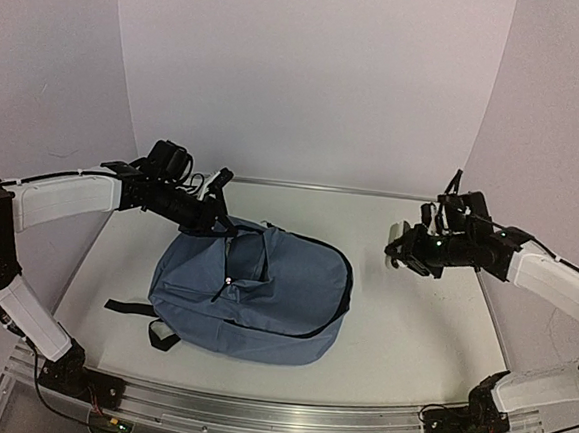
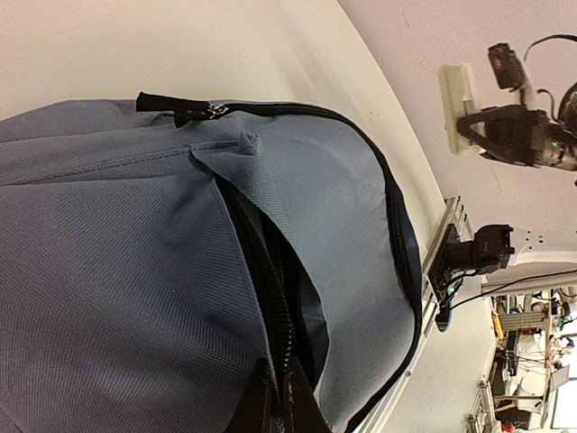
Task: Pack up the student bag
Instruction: Pick up the stationery from the center of the board, then place the stationery in the student bag.
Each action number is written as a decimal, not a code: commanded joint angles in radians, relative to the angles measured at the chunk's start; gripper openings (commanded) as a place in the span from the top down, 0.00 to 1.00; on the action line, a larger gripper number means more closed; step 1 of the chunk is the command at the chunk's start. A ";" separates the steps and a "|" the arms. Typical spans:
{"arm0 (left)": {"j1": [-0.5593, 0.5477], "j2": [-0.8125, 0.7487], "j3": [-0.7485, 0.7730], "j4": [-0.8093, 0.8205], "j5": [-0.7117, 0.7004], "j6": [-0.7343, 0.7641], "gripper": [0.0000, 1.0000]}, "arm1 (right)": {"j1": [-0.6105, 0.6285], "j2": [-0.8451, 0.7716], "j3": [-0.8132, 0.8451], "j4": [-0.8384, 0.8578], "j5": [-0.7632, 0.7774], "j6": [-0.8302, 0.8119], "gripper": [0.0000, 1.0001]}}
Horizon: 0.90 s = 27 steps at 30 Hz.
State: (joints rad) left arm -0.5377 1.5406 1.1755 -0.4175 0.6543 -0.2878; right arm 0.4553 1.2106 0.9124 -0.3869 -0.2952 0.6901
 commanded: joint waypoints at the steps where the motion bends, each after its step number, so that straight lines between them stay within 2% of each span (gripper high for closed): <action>1: 0.002 -0.013 0.041 0.041 0.030 0.001 1.00 | 0.170 0.039 0.130 0.097 -0.074 0.029 0.86; 9: 0.002 -0.016 0.037 0.046 0.033 -0.001 1.00 | 0.435 0.299 0.275 0.300 -0.047 0.065 0.86; 14: 0.002 -0.016 0.035 0.046 0.032 -0.004 1.00 | 0.543 0.519 0.413 0.336 -0.065 0.063 0.87; 18: 0.002 -0.027 0.036 0.045 0.030 -0.001 1.00 | 0.569 0.637 0.492 0.349 -0.065 0.092 0.88; 27: 0.002 -0.051 0.034 0.044 0.020 0.005 1.00 | 0.563 0.751 0.581 0.354 -0.028 0.177 0.87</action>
State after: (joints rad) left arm -0.5377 1.5398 1.1755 -0.4191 0.6590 -0.2878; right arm 1.0265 1.9208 1.4181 -0.0962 -0.3500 0.8128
